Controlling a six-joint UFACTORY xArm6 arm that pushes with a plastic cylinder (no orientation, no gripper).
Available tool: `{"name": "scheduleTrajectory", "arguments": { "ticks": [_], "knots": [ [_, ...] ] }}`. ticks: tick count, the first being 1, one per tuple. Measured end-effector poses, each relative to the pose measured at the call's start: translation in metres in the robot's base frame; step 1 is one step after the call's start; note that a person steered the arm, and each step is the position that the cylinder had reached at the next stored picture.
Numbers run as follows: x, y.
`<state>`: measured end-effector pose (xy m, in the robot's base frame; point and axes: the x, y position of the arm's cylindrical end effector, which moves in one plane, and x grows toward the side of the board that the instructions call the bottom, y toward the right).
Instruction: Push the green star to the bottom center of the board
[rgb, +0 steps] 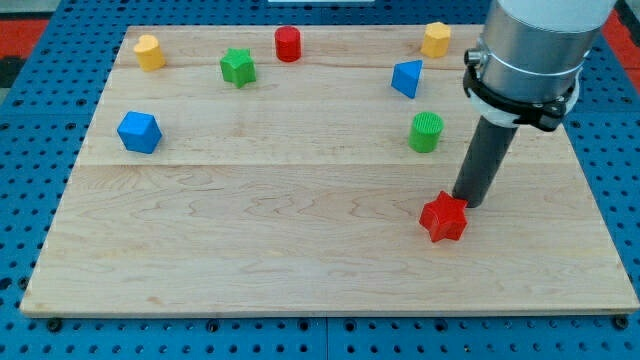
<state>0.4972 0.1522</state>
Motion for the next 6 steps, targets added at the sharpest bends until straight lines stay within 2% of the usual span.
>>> {"name": "scheduleTrajectory", "arguments": {
  "ticks": [2,3,4,5,6],
  "knots": [
    [-0.025,-0.055],
    [0.023,-0.04],
    [0.011,-0.06],
    [-0.005,-0.119],
    [-0.007,-0.142]
  ]
}}
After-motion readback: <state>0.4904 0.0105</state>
